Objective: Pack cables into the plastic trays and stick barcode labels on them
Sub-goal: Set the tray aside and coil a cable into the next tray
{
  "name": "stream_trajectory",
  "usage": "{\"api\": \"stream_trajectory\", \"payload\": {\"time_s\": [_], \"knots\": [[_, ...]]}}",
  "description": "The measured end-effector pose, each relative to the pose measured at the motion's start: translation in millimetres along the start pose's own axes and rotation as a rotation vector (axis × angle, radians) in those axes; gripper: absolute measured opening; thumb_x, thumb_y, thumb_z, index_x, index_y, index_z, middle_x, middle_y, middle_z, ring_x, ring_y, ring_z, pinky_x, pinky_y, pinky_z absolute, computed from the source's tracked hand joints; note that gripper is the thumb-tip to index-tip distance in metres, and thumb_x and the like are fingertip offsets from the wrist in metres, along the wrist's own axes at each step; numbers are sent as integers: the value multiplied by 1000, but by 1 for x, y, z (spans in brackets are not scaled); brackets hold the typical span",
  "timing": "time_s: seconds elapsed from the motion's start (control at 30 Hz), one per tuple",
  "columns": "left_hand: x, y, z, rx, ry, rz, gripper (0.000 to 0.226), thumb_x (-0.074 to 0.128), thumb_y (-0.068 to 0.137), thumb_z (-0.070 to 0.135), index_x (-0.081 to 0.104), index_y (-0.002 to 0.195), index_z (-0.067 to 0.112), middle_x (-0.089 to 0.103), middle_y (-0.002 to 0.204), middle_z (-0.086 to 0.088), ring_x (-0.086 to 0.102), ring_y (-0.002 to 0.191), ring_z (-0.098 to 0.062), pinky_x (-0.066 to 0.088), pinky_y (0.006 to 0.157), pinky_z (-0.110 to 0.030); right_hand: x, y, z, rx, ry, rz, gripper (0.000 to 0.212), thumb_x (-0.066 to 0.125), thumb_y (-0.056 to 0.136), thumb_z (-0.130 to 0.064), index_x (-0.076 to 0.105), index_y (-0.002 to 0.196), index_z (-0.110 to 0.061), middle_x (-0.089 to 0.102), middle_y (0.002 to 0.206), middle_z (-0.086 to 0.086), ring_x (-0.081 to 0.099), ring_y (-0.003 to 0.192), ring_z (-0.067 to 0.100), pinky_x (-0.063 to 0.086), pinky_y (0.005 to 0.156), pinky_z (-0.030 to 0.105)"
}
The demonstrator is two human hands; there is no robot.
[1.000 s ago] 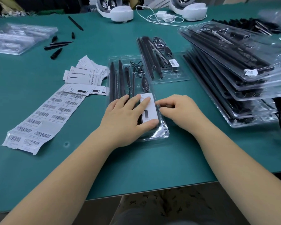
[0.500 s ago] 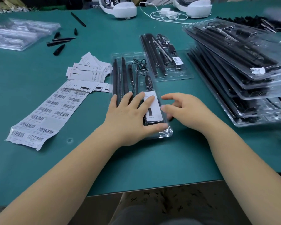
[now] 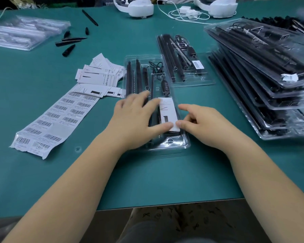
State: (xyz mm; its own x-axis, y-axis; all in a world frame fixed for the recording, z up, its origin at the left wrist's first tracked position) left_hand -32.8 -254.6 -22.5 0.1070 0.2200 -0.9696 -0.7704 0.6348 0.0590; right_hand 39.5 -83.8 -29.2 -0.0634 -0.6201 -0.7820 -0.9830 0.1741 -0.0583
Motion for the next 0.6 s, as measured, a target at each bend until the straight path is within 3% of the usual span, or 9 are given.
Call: {"api": "stream_trajectory", "payload": {"time_s": [0.1,0.2,0.23,0.3,0.37,0.5,0.6], "knots": [[2,6,-10,-268,0,37,92,33,74,79,19,149,28,11,158,-6,11,142,-30,16,112,-48,0,1,0,22,110,16,54,61,89,-31,43,140,-26,65,75,-18,56,72,-7,40,68,17],[5,6,-13,-297,-73,4,87,37,81,74,18,150,25,8,159,-7,14,142,-30,18,112,-46,2,1,5,123,369,-15,55,63,88,-17,44,140,-17,65,65,-10,60,53,5,53,63,28],[5,5,-13,-293,-120,17,85,40,82,72,19,149,25,8,159,-5,15,142,-28,19,112,-45,2,1,6,171,491,-26,48,65,86,-12,53,133,-13,64,63,-6,59,52,9,54,57,29],[3,3,-12,-298,-233,56,84,46,81,68,22,148,24,11,158,-4,16,141,-25,21,112,-43,-1,2,5,208,690,-74,20,65,81,-4,73,98,-9,62,61,1,51,50,9,50,48,23],[0,1,-9,-316,-280,98,84,48,80,66,23,148,23,15,156,-3,18,140,-25,21,111,-43,-2,1,3,228,839,-144,15,62,79,-1,76,81,-6,60,61,5,45,47,8,48,46,20],[-4,0,-5,-323,-200,190,81,51,82,60,23,147,22,16,155,-4,19,139,-25,16,111,-45,2,-4,-2,156,793,-137,19,57,79,1,73,78,-8,69,67,6,59,53,10,52,52,20],[-4,1,-5,-279,-281,217,78,54,83,53,24,147,21,18,153,-4,18,139,-23,16,113,-40,7,-5,-10,94,791,-82,27,51,80,2,75,76,-9,71,65,3,61,51,10,50,48,20]]}}
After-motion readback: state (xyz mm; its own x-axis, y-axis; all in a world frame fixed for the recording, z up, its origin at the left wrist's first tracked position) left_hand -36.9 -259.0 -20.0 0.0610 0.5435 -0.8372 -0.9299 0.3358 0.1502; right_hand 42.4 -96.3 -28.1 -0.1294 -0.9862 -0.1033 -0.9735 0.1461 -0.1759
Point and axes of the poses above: each hand's wrist, its own y-axis towards the middle knuckle, its own x-axis out of the palm, z = x × y, the point moved 3 cm from there along y, towards the middle knuckle
